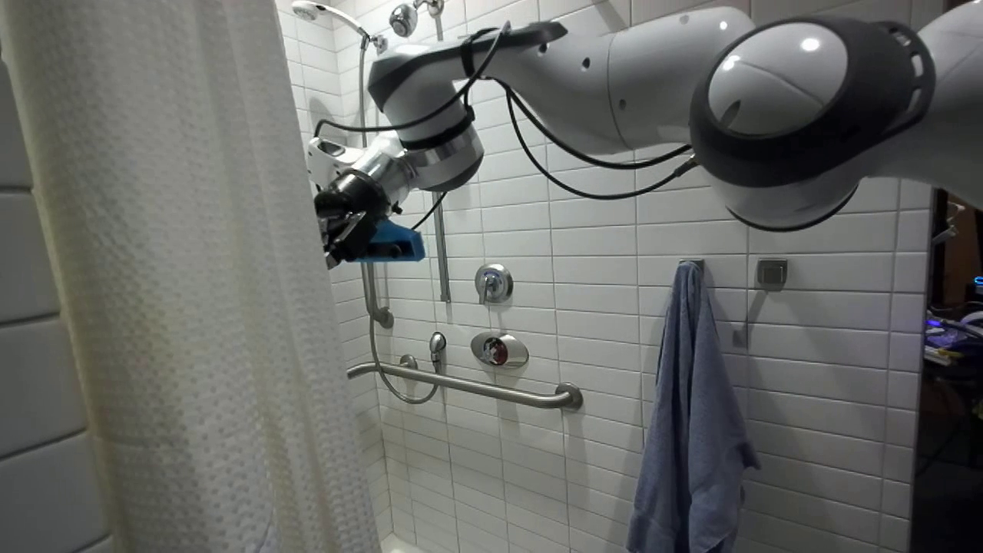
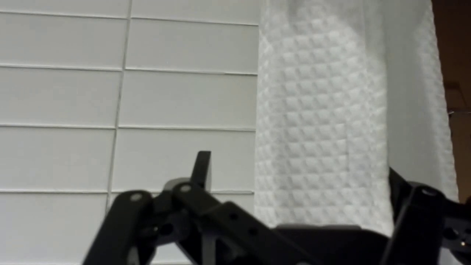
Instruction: Close the shower curtain
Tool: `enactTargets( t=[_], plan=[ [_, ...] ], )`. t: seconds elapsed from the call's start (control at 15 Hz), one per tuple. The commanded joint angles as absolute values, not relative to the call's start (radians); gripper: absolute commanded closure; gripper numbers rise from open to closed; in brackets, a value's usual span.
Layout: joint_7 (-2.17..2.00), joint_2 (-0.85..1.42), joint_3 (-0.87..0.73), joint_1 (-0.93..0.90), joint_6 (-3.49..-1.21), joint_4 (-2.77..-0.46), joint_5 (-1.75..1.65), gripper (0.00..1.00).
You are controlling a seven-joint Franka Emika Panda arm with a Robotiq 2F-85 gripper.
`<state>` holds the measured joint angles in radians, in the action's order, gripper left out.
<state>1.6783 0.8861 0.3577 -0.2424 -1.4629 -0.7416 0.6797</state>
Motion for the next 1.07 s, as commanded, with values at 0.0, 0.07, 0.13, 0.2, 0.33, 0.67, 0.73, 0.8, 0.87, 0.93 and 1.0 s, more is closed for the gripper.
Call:
enactTargets(
  t=[0.0,0.07,0.13,0.2,0.33,0.67,0.73,0.8,0.87,0.93,1.0],
  plan=[
    [1.655,0.93,0.362,-0.257,-1.479,-0.685,0.686,0.1],
    [1.656,0.933,0.364,-0.256,-1.479,-0.683,0.689,0.27],
    [1.654,0.933,0.363,-0.256,-1.481,-0.682,0.688,0.32],
    [1.656,0.934,0.363,-0.254,-1.48,-0.681,0.688,0.4],
    [1.654,0.933,0.364,-0.25,-1.476,-0.679,0.689,0.55],
    [1.643,0.924,0.362,-0.243,-1.469,-0.679,0.687,0.96],
    [1.639,0.923,0.36,-0.242,-1.47,-0.679,0.685,0.99],
    [1.635,0.922,0.36,-0.241,-1.468,-0.679,0.685,1.0],
    [1.629,0.92,0.358,-0.239,-1.471,-0.681,0.683,1.0],
    [1.624,0.918,0.357,-0.238,-1.472,-0.683,0.682,1.0],
    [1.615,0.913,0.352,-0.237,-1.478,-0.687,0.678,1.0]
  ],
)
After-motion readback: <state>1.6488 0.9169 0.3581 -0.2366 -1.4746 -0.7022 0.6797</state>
